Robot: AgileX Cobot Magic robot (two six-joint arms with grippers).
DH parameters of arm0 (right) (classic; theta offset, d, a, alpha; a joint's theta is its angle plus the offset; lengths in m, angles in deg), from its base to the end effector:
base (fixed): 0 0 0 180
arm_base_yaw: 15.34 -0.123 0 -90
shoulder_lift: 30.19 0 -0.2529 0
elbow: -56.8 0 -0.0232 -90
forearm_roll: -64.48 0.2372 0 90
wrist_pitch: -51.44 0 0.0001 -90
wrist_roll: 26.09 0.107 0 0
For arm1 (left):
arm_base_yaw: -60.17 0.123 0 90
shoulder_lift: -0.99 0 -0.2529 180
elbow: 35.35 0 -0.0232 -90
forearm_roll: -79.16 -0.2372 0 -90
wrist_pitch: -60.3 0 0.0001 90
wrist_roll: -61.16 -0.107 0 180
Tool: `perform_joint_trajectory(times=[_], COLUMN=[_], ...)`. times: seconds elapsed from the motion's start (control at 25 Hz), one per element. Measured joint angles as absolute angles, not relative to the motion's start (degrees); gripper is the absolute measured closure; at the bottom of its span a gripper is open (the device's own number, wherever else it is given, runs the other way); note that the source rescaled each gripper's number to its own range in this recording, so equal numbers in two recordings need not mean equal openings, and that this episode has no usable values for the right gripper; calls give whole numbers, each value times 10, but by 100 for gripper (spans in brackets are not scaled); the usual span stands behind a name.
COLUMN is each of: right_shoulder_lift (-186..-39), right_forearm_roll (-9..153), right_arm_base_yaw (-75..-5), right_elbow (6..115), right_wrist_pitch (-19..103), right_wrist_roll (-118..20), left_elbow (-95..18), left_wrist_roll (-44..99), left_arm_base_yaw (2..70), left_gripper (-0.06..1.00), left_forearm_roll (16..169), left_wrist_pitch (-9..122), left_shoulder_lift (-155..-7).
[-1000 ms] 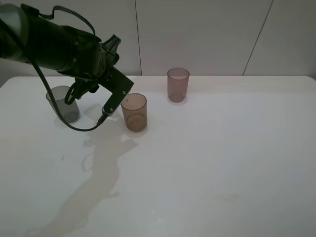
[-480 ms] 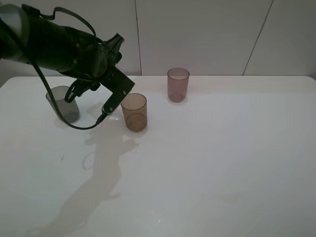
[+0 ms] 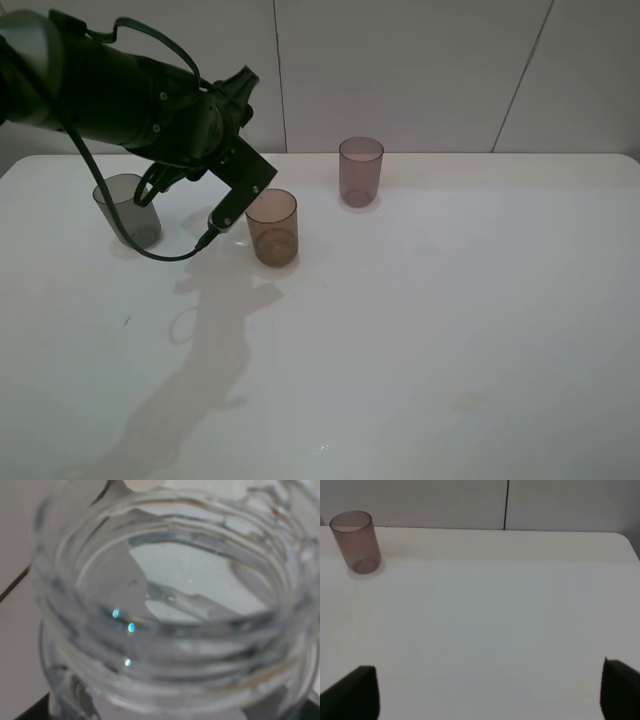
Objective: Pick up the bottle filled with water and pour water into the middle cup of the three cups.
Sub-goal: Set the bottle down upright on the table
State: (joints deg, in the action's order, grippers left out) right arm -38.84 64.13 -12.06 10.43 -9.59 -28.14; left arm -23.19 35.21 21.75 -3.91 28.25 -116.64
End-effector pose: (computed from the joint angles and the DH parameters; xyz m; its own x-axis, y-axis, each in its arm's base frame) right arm 0.0270 -0.0021 0.2690 -0.4405 -0.0135 -0.8976 0.0450 0.9983 -0.0371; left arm 0.3325 -0.1917 0.1498 0.3874 0.7258 0.5685 0.4484 -0.6871 0.5717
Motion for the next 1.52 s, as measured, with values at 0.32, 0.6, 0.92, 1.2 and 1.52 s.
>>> perform_joint_trajectory(times=[0.32, 0.6, 0.92, 1.2, 1.52], right_shoulder_lift=[-388, -388, -388, -388, -388], right_forearm_roll=[641, 641, 645, 641, 641], right_arm_base_yaw=[-121, -121, -121, -121, -121], right_elbow=[104, 104, 104, 104, 104], right_wrist_pitch=[-96, -96, -96, -96, -96], right_wrist_roll=[-281, -281, -281, -281, -281], left_elbow=[-232, -232, -232, -232, -232], left_wrist_roll=[352, 352, 352, 352, 352], left_arm_base_yaw=[213, 205, 203, 192, 188], left_gripper=[93, 93, 93, 93, 93], left_forearm_roll=[-59, -65, -103, -130, -131], left_wrist_pitch=[275, 280, 280, 285, 283], left_shoulder_lift=[-1166, -1166, -1166, -1166, -1166])
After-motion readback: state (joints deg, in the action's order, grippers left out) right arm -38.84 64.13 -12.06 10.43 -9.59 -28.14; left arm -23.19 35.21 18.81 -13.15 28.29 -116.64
